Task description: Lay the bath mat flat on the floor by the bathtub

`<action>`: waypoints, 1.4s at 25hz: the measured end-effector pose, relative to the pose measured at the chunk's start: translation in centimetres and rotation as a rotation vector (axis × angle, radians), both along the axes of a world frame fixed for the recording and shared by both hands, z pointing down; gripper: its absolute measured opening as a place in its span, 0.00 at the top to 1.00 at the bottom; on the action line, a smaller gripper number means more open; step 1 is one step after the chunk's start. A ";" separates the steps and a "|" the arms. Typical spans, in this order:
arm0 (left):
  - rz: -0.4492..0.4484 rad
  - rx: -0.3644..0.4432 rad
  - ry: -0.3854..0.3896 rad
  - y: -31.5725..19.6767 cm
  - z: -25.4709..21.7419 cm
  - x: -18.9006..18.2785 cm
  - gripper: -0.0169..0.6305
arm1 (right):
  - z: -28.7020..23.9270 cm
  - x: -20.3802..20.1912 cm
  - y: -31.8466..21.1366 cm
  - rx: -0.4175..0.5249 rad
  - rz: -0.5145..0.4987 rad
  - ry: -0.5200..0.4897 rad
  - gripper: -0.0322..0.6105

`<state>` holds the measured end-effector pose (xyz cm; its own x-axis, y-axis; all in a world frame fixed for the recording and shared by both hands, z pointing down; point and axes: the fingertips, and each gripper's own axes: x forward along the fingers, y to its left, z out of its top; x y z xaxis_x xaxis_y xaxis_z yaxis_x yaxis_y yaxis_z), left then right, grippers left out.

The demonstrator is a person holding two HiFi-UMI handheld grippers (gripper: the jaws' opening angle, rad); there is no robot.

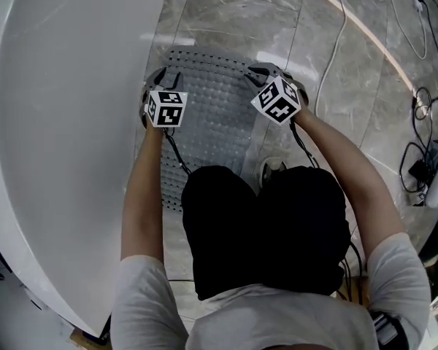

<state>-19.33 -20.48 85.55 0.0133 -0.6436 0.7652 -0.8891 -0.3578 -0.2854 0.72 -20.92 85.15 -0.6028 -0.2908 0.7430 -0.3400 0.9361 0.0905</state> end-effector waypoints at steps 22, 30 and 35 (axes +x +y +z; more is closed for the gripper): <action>-0.186 -0.042 0.460 10.0 -31.3 8.6 0.96 | -32.5 -2.0 6.7 -0.202 0.115 -0.126 0.94; -0.410 0.067 0.504 13.8 -45.6 9.0 0.96 | -47.4 -3.2 9.6 -0.176 0.176 -0.189 0.94; -0.483 0.122 0.517 17.6 -53.6 9.0 0.96 | -54.7 -3.3 13.2 -0.161 0.118 -0.209 0.94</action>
